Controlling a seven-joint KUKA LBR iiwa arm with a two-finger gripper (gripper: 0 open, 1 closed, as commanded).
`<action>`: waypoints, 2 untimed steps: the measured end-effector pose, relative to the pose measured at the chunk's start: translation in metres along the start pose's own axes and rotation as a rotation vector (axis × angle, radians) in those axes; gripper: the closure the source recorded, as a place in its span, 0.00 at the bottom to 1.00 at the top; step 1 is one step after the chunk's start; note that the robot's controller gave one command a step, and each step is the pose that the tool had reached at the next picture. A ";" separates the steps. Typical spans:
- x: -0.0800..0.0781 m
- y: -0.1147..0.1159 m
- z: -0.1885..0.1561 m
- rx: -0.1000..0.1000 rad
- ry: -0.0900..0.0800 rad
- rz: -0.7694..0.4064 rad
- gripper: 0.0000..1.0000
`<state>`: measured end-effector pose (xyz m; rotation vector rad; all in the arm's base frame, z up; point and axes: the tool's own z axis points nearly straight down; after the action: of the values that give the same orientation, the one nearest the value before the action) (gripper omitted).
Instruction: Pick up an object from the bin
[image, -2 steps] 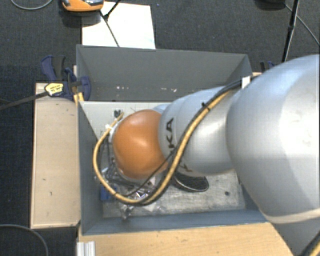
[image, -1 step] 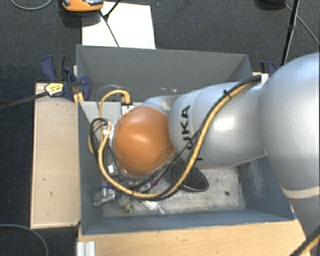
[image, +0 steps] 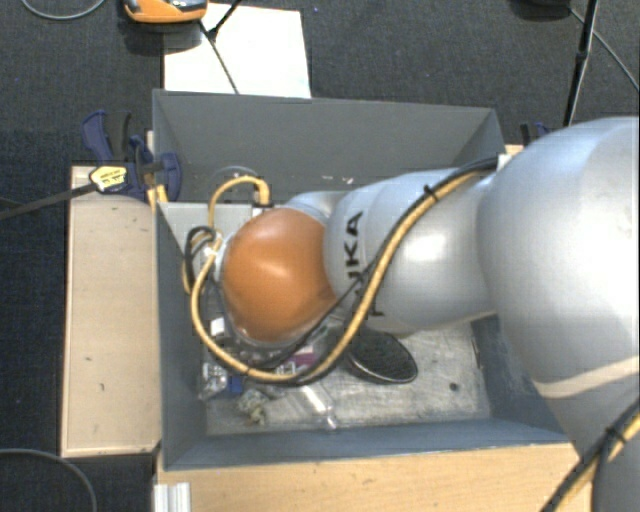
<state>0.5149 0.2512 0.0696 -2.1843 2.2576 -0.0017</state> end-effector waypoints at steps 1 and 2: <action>0.001 0.000 0.000 -0.002 0.001 0.006 0.00; -0.001 0.000 -0.001 -0.002 -0.002 0.011 1.00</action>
Offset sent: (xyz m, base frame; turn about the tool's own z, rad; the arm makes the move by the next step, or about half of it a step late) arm 0.0000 0.0000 0.0000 0.0000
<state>0.5151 0.2521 0.0704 -2.1721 2.2690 0.0033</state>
